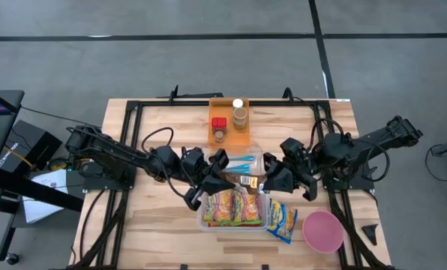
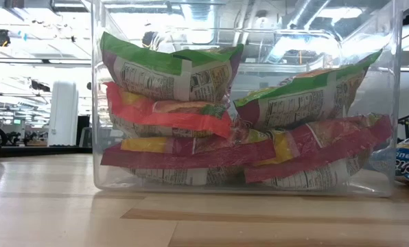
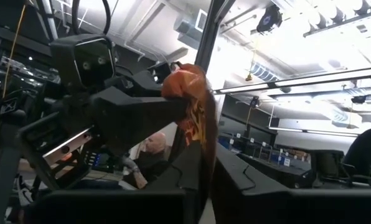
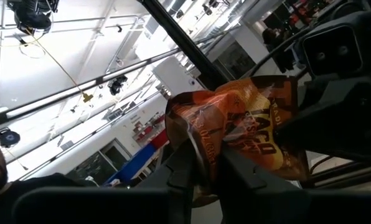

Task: Pick & Place Food Item
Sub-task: Put the orange seasoning bag into the orange transparent bin

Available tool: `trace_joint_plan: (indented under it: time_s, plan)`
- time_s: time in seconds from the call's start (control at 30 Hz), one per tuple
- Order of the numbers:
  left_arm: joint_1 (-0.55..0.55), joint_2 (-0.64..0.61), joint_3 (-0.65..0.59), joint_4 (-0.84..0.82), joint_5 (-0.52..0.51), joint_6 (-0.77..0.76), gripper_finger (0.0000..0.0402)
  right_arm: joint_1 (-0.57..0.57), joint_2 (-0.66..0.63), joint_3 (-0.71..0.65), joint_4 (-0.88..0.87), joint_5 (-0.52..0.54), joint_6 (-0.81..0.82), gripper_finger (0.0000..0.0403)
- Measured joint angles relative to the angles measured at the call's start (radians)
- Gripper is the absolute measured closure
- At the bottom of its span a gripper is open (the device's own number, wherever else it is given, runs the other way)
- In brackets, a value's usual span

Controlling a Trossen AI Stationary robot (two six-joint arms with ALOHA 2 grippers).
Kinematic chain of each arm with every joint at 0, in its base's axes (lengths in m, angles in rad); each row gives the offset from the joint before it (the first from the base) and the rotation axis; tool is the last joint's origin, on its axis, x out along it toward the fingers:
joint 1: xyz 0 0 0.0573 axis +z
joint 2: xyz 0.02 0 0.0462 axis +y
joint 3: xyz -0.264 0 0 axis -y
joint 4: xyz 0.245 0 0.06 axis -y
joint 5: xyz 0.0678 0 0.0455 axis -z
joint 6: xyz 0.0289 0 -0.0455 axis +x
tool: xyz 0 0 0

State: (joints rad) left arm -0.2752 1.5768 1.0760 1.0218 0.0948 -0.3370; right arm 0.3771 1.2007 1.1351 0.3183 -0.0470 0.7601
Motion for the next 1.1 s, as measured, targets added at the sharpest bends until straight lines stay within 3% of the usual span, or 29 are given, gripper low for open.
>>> trace_joint_plan:
  time_s: [0.4,0.73,0.93,1.1]
  plan:
    - [-0.025,0.0,0.0,-0.031,0.068,-0.008,0.0399,-0.001,0.0,0.0,0.007,-0.005,-0.008,0.029]
    - [-0.109,-0.002,0.0,-0.195,0.097,-0.006,0.0399,0.0,-0.019,0.001,0.008,-0.005,-0.011,0.0245]
    - [-0.138,-0.084,0.008,-0.497,-0.05,0.014,0.0399,0.0,-0.043,0.001,0.068,-0.005,-0.011,0.0239]
    - [-0.111,-0.132,0.187,-0.998,-0.171,0.061,0.04,0.0,-0.061,0.001,0.128,-0.005,-0.052,0.0242]
